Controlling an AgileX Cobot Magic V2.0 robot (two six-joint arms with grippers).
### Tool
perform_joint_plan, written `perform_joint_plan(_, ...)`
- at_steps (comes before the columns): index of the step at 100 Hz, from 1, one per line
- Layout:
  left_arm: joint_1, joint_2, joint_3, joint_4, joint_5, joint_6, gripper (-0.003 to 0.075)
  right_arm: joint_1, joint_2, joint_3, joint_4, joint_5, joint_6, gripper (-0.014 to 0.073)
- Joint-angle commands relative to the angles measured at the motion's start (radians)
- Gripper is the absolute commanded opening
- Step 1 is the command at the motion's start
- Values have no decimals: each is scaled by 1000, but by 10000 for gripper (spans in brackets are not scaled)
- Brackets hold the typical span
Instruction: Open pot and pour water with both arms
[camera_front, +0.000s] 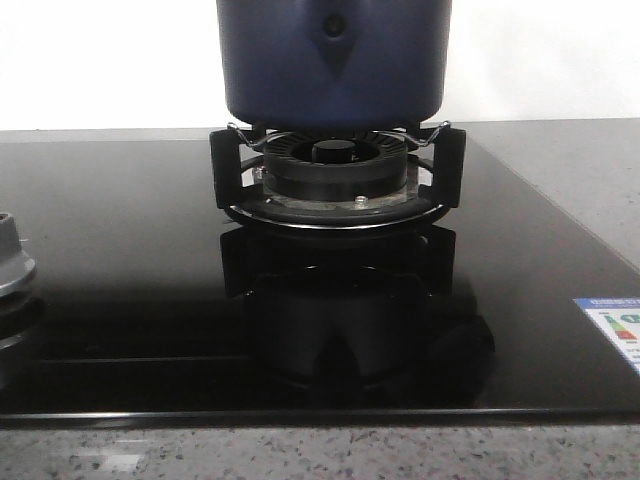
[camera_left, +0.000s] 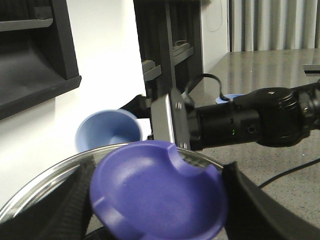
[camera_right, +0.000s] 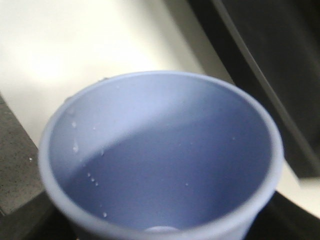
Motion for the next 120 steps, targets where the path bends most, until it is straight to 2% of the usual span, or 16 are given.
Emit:
perform_joint_plan(1, 2, -25, -30, -98, -7, -7, 249, -1, -79, -12, 101, 136, 79, 218)
perform_joint_plan(8, 2, -25, -30, -98, -7, -7, 249, -14, -105, 10, 206, 215, 94, 218)
perform_joint_plan(16, 2, -25, -30, -98, -7, -7, 249, -68, -141, 69, 300, 193, 98, 218)
perform_joint_plan(23, 2, -25, -30, -98, -7, -7, 249, -134, -177, 145, 349, 103, 124, 218)
perform_joint_plan(40, 2, -25, -30, -98, -7, -7, 249, -350, -231, 366, 352, -199, 276, 218)
perform_joint_plan(50, 2, -25, -30, -98, -3, -7, 248, -469, -231, 483, 361, -371, 319, 218)
perform_joint_plan(61, 2, -25, -30, -93, -3, -7, 249, -553, -231, 566, 414, -485, 319, 218)
perform_joint_plan(73, 2, -25, -30, -83, -3, -7, 249, -590, -224, 608, 425, -578, 319, 218)
perform_joint_plan(120, 2, -25, -30, -69, 1, -11, 249, -590, -200, 608, 414, -506, 319, 247)
